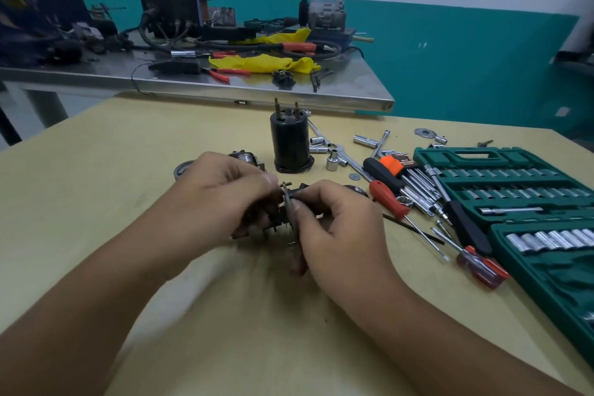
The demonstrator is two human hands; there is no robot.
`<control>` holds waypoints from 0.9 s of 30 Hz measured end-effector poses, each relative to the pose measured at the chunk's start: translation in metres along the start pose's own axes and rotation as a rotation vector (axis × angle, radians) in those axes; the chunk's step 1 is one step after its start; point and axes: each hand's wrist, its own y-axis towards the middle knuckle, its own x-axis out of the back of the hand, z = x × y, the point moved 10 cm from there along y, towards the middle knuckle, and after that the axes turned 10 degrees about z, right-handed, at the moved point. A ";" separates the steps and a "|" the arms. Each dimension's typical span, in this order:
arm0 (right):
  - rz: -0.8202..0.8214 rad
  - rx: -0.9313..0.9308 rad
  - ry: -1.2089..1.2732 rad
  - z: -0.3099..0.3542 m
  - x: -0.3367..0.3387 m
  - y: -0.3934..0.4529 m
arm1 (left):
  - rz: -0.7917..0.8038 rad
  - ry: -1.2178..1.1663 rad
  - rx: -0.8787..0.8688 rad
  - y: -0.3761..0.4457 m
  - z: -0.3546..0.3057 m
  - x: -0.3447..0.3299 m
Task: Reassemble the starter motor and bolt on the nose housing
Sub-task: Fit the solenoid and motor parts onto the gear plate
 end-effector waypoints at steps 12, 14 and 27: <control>-0.248 -0.079 -0.512 0.010 0.068 -0.005 | -0.134 0.121 0.044 -0.011 -0.001 0.001; -0.188 -0.356 -0.757 -0.013 0.090 -0.001 | -0.138 0.067 0.067 -0.012 0.003 0.001; 0.181 -0.324 -0.560 -0.028 0.055 -0.002 | 0.056 -0.213 0.035 -0.025 0.022 -0.003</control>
